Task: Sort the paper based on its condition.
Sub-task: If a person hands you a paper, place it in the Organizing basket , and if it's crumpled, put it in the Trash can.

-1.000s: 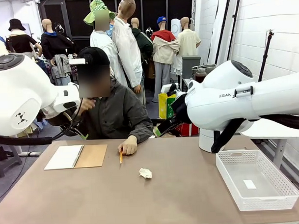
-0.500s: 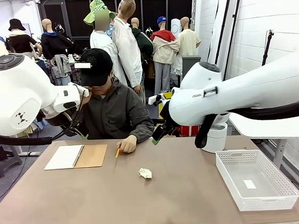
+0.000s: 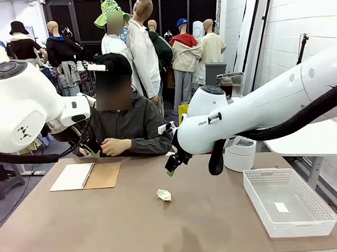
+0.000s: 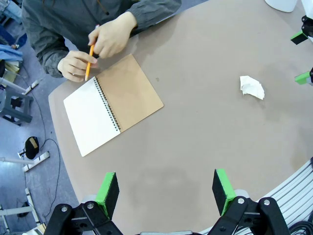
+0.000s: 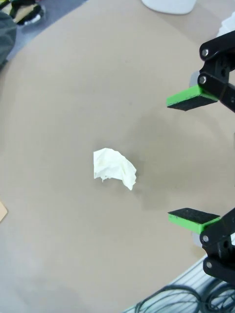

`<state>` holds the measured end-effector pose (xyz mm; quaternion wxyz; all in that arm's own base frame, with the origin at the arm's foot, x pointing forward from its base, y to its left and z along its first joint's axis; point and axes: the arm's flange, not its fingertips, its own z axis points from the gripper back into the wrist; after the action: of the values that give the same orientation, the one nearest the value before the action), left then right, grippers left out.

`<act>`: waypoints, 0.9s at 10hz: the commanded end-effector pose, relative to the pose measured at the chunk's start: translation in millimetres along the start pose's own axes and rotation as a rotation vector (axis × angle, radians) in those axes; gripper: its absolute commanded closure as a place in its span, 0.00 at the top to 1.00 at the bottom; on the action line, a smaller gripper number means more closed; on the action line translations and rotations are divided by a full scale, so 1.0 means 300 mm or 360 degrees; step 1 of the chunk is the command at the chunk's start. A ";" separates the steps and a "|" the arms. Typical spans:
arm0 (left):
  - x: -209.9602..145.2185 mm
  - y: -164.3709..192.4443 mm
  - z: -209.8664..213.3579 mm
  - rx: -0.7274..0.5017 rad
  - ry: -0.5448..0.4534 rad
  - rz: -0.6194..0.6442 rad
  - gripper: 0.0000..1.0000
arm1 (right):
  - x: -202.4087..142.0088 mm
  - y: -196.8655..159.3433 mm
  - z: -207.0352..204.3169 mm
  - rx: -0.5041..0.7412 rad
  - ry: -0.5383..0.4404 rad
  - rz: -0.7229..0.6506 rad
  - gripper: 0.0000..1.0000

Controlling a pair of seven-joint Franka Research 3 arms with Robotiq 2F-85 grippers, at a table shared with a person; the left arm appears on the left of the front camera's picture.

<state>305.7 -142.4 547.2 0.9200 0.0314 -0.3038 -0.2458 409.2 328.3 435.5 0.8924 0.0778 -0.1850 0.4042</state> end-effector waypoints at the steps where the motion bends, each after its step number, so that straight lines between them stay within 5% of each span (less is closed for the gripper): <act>1: -0.002 0.005 0.000 -0.0005 0.0005 -0.0018 1.00 | 0.001 0.000 0.045 -0.0050 -0.0019 -0.0027 1.00; 9: -0.002 0.005 0.000 -0.0005 0.0005 -0.0018 1.00 | 0.021 -0.001 -0.041 0.0007 0.0034 0.0019 1.00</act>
<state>305.6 -142.4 547.2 0.9199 0.0313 -0.3038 -0.2459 409.2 329.7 433.5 0.8924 0.0768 -0.1833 0.4051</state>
